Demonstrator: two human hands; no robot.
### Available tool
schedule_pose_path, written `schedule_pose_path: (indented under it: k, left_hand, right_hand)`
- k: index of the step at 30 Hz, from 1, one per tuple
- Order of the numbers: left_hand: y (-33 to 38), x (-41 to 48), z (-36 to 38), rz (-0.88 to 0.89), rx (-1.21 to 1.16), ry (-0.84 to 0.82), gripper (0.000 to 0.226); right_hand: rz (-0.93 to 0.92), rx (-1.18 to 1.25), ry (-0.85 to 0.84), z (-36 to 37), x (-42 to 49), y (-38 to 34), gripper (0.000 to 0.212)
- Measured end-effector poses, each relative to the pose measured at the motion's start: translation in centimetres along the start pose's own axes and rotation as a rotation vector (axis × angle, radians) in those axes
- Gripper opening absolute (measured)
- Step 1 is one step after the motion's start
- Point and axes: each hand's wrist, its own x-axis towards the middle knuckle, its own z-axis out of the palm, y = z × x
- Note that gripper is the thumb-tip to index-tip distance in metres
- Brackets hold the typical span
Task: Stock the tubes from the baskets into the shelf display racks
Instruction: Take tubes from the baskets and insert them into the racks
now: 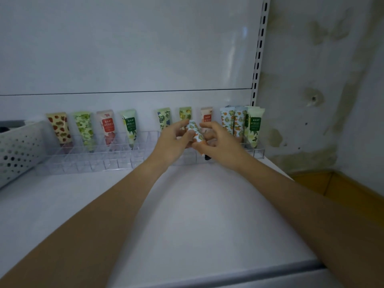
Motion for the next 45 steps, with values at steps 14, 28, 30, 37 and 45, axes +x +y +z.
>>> schedule_pose_path:
  k: [14, 28, 30, 37, 45]
  left_hand:
    - [-2.8, -0.3, -0.9, 0.206, 1.071, -0.33, 0.049]
    - [-2.7, -0.8, -0.7, 0.189, 1.15, -0.344, 0.054]
    - [-2.9, -0.9, -0.7, 0.202, 1.15, -0.336, 0.055]
    - [-2.6, -1.5, -0.8, 0.228, 1.083, -0.278, 0.051]
    - [3.7, 0.9, -5.9, 0.321, 1.343, -0.216, 0.039]
  right_hand:
    - [0.07, -0.007, 0.509, -5.7, 0.9, 3.0, 0.058]
    - [-0.049, -0.462, 0.405, -4.5, 1.7, 3.4, 0.091]
    - [-0.05, -0.472, 0.358, -4.7, 1.6, 3.7, 0.09]
    - [0.009, -0.713, 0.321, -4.7, 1.3, 3.7, 0.079]
    - [-0.332, -0.761, 0.374, -3.8, 0.8, -1.8, 0.06]
